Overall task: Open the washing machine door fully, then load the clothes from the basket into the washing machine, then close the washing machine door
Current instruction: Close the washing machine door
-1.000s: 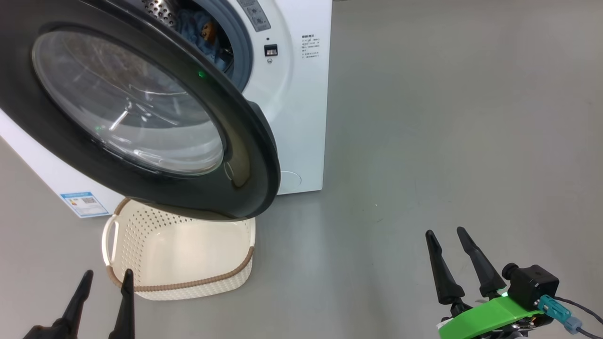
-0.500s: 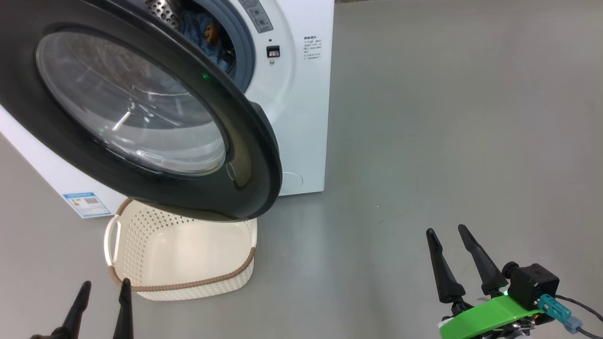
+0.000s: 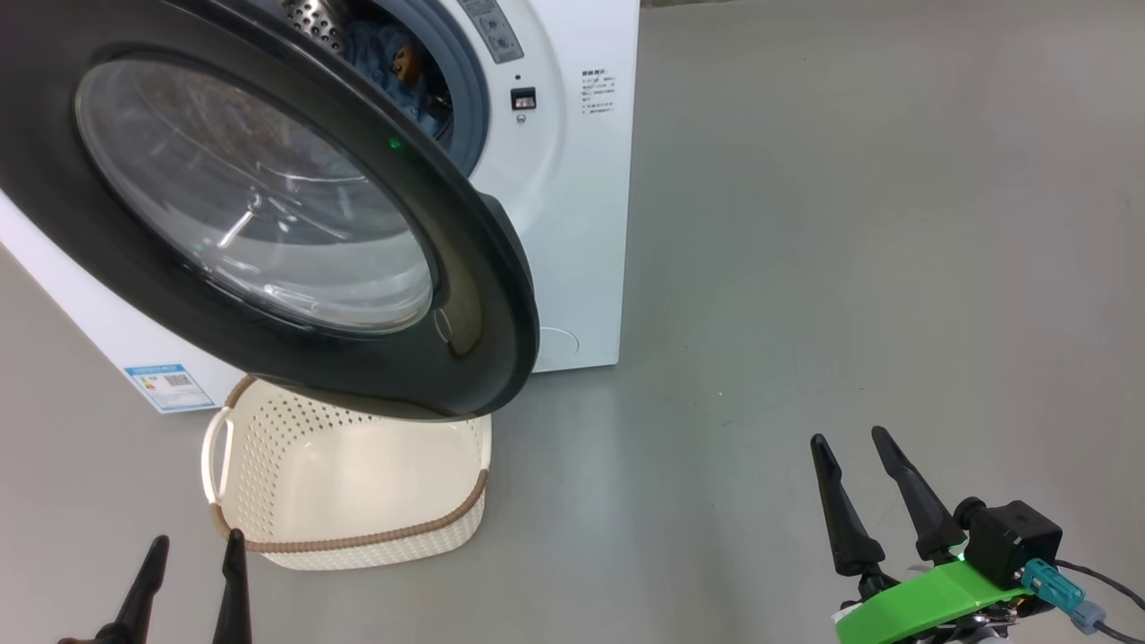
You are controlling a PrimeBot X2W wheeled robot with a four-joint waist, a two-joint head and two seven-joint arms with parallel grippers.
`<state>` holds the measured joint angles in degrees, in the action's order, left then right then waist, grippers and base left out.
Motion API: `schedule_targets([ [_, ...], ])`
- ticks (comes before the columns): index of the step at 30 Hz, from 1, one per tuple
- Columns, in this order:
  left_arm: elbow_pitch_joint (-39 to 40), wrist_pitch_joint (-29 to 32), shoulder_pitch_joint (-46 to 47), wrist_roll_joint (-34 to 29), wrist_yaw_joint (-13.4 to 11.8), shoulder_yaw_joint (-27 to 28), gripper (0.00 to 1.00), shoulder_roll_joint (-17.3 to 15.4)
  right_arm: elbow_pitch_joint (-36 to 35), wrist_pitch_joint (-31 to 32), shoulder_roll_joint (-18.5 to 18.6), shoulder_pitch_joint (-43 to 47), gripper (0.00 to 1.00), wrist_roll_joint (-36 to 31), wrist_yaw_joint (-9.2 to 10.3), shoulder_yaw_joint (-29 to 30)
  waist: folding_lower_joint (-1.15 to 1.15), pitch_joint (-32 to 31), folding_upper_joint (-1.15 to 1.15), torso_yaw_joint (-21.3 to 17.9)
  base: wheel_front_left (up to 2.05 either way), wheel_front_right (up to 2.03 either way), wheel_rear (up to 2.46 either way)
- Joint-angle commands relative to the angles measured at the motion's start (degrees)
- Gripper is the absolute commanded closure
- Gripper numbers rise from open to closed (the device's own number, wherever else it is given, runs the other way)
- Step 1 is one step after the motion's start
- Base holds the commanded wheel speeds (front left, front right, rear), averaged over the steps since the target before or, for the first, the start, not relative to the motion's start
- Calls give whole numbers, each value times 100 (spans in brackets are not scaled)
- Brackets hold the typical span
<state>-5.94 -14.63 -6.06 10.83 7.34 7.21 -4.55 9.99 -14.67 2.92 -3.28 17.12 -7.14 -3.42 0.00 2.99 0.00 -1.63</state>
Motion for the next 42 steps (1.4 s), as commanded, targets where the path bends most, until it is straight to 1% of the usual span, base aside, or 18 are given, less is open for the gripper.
schedule_targets([
  [1,139,-37,106,-62,14,217,0,-57,-131,-33,-4,-9,0,-87,-35,-137,0,2,0,5,0,0,0],
  [34,74,-37,59,-53,14,288,0,60,-43,-33,-4,32,0,-105,-35,-143,0,-106,0,85,0,0,0],
  [35,74,-37,60,-48,14,289,0,61,-29,-33,-4,39,30,-103,-35,-138,0,-104,0,85,0,0,0],
  [36,74,-37,61,-45,14,287,0,62,-17,-33,-4,41,94,-101,-35,-135,0,-102,0,84,0,0,0],
  [37,74,-37,60,-41,14,284,0,63,19,-33,-4,53,100,-66,-35,-126,0,-101,0,83,0,0,0],
  [42,77,-37,71,-18,14,268,0,70,27,-33,-4,-10,100,62,-35,-66,0,-78,0,71,0,0,0],
])
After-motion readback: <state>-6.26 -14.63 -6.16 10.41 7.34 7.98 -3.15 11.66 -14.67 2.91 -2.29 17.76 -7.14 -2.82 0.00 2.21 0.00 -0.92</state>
